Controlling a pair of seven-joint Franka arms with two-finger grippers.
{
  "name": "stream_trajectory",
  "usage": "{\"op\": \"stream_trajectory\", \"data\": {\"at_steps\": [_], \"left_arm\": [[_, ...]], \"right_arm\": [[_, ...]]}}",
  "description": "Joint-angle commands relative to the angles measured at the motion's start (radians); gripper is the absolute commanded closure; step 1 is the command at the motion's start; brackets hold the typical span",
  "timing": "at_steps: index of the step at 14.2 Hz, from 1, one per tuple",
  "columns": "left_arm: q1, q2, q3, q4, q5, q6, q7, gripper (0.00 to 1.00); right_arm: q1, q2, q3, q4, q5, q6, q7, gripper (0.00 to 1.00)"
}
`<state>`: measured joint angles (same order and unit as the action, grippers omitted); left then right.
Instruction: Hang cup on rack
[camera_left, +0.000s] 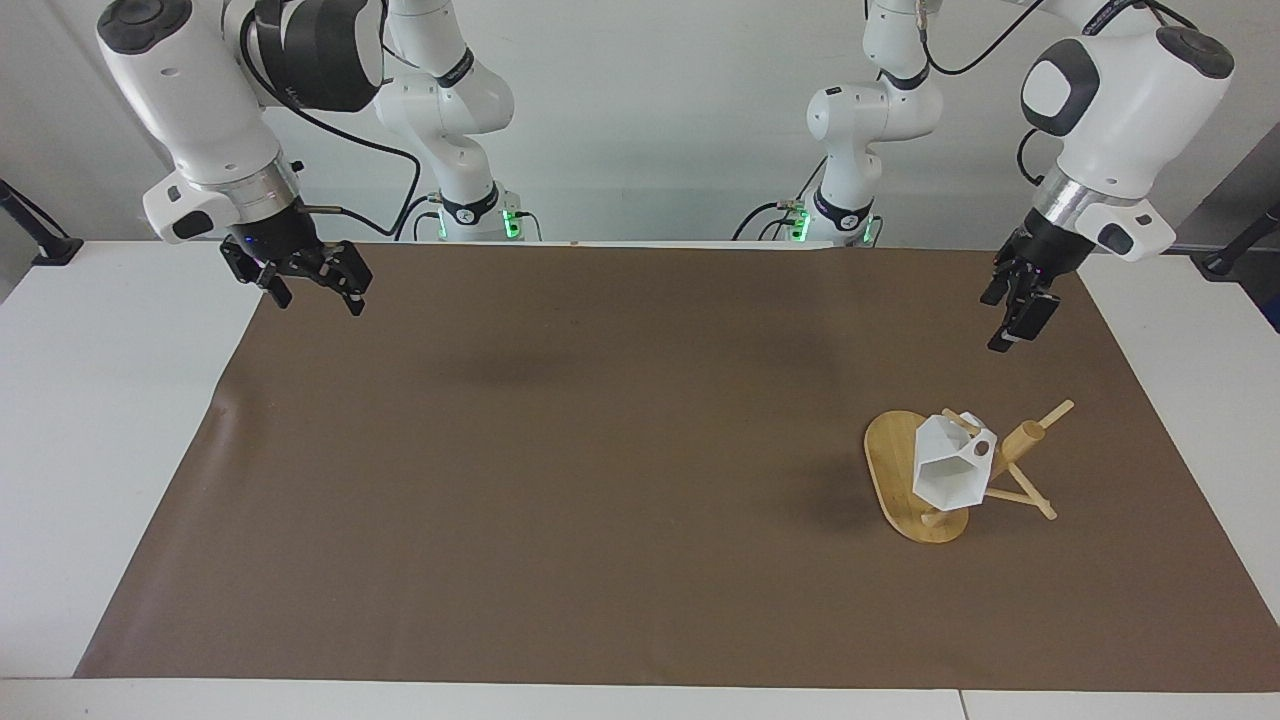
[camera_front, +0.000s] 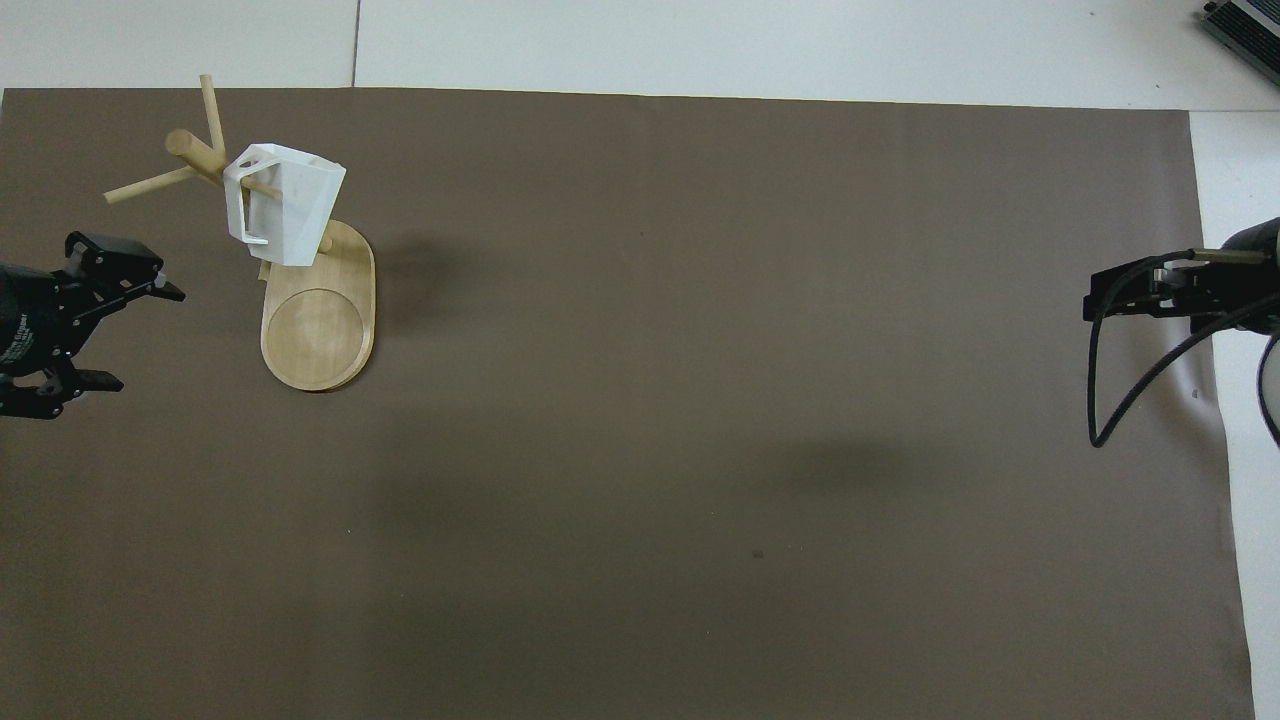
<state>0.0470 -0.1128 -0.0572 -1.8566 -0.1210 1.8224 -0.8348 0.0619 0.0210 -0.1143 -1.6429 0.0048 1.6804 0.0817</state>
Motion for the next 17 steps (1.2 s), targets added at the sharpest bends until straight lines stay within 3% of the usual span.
{"op": "stream_trajectory", "data": {"at_steps": [1,11,15,17], "left_arm": [[0.004,-0.007,-0.006,0.066,0.073,-0.081,0.103,0.0],[-0.012,0.012,-0.019,0.24,0.13,-0.244,0.748,0.0],[-0.01,-0.042,-0.023,0.131,0.121,-0.242,0.858,0.0],[-0.01,-0.041,-0.023,0.132,0.12,-0.236,0.855,0.0]], "right_arm": [[-0.005,-0.013,-0.001,-0.005,0.017,-0.018,-0.025,0.0],[-0.005,-0.013,-0.001,-0.005,0.018,-0.018,-0.025,0.0],[-0.005,-0.013,-0.001,-0.005,0.017,-0.018,-0.025,0.0],[-0.005,-0.013,-0.001,-0.005,0.017,-0.018,-0.025,0.0]]}}
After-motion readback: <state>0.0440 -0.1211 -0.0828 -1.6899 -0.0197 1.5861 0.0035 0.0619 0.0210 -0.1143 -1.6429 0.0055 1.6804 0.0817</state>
